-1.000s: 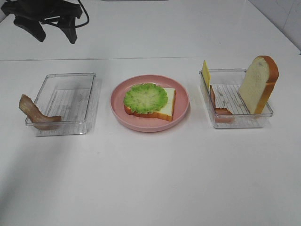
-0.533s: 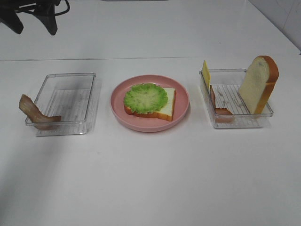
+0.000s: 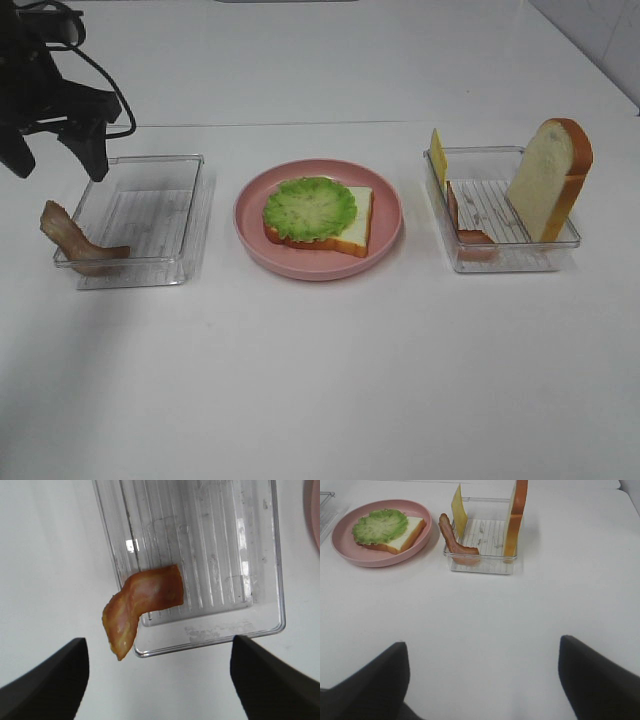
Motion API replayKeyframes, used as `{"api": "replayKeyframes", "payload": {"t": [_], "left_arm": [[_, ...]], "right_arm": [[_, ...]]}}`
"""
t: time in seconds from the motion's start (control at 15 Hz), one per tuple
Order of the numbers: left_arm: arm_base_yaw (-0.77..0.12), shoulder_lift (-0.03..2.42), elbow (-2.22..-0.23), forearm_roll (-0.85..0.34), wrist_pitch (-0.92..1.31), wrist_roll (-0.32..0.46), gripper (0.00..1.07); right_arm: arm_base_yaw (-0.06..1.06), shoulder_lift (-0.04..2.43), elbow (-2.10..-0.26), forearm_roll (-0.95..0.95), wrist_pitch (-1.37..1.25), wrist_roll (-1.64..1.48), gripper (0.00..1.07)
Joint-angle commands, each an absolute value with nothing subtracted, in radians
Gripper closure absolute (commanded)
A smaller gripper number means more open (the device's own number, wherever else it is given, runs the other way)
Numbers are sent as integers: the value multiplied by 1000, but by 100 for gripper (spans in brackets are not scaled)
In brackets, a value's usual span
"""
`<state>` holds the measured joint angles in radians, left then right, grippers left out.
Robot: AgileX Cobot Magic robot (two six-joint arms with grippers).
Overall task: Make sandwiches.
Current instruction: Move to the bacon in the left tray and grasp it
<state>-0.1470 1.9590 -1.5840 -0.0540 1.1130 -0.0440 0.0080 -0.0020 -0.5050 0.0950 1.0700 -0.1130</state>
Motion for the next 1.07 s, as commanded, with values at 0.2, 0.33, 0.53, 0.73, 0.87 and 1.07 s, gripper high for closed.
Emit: {"api": "replayKeyframes", "payload": {"t": [0.2, 0.33, 0.53, 0.73, 0.87, 1.07], "left_arm": [[-99, 1929, -1468, -59, 1045, -67, 33], [-50, 1925, -1404, -78, 997, -73, 33], [-34, 1929, -1380, -194, 883, -45, 33], [-34, 1952, -1382, -221, 862, -43, 39], [-34, 1978, -1382, -221, 869, -43, 43], [-34, 2010, -1382, -221, 855, -38, 44]], "right_arm": [[2, -17, -503, 99, 1061, -118, 30], [2, -17, -503, 99, 1061, -118, 30], [2, -17, -503, 99, 1061, -118, 30], [2, -17, -503, 99, 1061, -118, 30], [2, -17, -503, 99, 1061, -118, 30], [2, -17, -503, 99, 1061, -118, 30]]}}
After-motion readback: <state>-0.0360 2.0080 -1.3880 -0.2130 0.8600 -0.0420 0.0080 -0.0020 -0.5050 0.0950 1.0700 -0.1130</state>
